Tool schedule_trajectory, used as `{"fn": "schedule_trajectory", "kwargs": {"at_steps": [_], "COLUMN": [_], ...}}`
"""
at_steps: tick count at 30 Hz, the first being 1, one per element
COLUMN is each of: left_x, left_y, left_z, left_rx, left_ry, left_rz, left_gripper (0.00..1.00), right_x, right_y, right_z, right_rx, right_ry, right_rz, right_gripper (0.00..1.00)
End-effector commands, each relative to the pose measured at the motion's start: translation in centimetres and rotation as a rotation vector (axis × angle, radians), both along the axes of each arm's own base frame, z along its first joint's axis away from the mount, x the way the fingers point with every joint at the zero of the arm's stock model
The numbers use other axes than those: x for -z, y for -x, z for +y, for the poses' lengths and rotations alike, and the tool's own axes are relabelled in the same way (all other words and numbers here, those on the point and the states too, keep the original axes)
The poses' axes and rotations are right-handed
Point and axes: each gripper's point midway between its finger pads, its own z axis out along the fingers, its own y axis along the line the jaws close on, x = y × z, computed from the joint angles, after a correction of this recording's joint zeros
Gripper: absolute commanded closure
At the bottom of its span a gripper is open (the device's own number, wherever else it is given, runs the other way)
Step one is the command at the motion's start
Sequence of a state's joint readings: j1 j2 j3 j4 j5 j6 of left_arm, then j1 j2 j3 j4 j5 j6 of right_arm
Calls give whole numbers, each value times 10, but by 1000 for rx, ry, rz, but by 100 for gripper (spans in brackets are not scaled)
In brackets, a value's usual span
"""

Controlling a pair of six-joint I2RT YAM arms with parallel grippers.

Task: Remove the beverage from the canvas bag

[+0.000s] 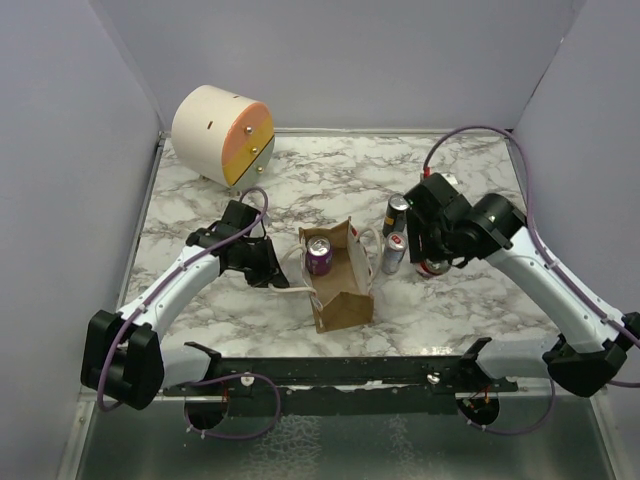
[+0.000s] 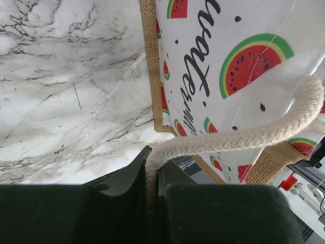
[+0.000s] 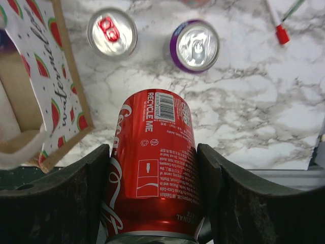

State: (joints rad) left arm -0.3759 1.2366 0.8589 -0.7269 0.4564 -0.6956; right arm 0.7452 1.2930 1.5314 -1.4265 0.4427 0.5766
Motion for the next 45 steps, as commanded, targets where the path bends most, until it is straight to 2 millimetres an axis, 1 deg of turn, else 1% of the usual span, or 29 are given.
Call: {"fn": "schedule_trajectory", "kwargs": {"at_steps": [1, 4, 8, 11, 14, 16, 22, 26, 30, 32, 35, 39, 40, 41, 42, 44, 45], "left_x": [-2, -5, -8, -13, -18, -20, -17, -16, -16, -18, -17, -16, -15, -16, -16, -16, -16], "left_y": [7, 7, 6, 2, -2, -1, 4, 5, 4, 3, 4, 6, 7, 8, 8, 9, 9], "left_z": [-6, -6, -6, -7, -10, -11, -7, -9, -8, -8, -8, -8, -8, -8, -8, -8, -8], "left_rx": [17, 19, 15, 5, -13, -18, -19, -16, -5, -6, -7, -16, -20, -22, -23, -24, -24], "left_ry": [36, 37, 36, 43, 61, 73, 63, 74, 61, 62, 62, 69, 72, 77, 79, 82, 80], "left_rz": [2, -2, -10, -22, -34, -38, -31, -27, -28, -30, -28, -25, -25, -27, -26, -26, -28], "left_gripper": [100, 100, 100, 100, 100, 100, 100, 100, 100, 100, 100, 100, 100, 100, 100, 100, 100], "right_x": [22, 46, 82, 99, 115, 128, 155, 169, 177, 178, 181, 185, 185, 184, 184, 183, 182], "right_y": [24, 30, 30, 26, 24, 26, 32, 37, 42, 42, 44, 45, 44, 44, 43, 41, 41], "right_z": [7, 12, 29, 40, 47, 47, 41, 40, 39, 39, 38, 38, 39, 40, 41, 44, 45], "right_rx": [23, 5, -10, -14, -8, -11, 3, 3, 11, 11, 11, -2, -5, -9, -13, -21, -25], "right_ry": [-102, -103, -141, -174, -186, -175, -137, -139, -136, -134, -130, -123, -122, -124, -125, -135, -140], "right_rz": [79, 133, 191, 202, 219, 237, 279, 304, 328, 331, 336, 348, 351, 351, 350, 344, 344], "right_gripper": [98, 98, 98, 98, 98, 98, 98, 98, 98, 95, 87, 83, 80, 74, 71, 60, 57]}}
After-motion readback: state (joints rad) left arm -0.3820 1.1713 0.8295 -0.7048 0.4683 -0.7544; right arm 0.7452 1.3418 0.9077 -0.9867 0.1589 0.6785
